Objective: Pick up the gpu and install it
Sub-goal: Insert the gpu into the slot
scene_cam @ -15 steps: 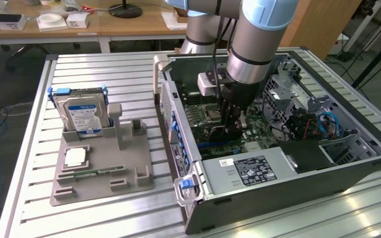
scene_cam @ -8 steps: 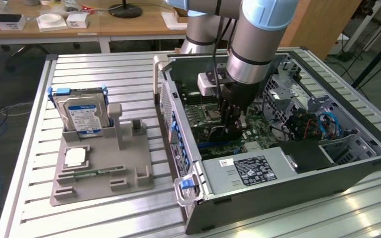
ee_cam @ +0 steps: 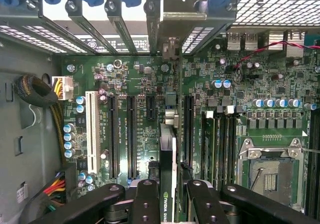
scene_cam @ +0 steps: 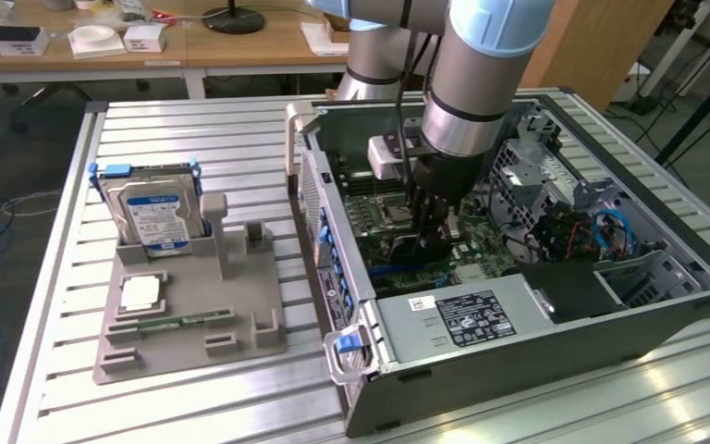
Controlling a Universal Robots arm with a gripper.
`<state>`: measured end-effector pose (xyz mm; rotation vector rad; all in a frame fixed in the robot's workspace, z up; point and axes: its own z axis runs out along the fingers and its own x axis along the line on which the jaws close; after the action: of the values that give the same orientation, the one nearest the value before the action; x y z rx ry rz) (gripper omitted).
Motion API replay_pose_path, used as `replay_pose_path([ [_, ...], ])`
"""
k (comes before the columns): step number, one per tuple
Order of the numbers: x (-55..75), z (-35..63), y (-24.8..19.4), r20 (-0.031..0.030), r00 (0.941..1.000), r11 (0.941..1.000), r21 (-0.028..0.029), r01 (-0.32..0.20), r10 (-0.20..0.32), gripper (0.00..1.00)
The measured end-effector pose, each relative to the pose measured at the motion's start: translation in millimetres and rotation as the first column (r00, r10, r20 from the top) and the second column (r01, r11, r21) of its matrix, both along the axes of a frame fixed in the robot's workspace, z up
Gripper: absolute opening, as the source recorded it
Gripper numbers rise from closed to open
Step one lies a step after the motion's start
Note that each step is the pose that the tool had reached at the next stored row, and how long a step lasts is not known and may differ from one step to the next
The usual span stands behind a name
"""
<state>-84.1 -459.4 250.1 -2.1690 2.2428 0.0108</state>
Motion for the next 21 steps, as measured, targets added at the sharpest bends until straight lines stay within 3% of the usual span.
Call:
replay_pose_path([
  [7, 0.2, 7.3, 0.0, 0.0020, 1.0000, 1.0000, 0.0001, 0.000, 0.000, 0.26],
  [14, 0.6, 7.4, 0.0, 0.0042, 1.0000, 1.0000, 0.0000, 0.000, 0.000, 0.26],
  [17, 0.5, 7.4, 0.0, 0.0099, 1.0000, 1.0000, -0.0001, 0.000, 0.000, 0.26],
  [21, 0.1, 6.7, 0.1, 0.0294, 0.9996, 1.0000, -0.0001, 0.000, 0.000, 0.26],
])
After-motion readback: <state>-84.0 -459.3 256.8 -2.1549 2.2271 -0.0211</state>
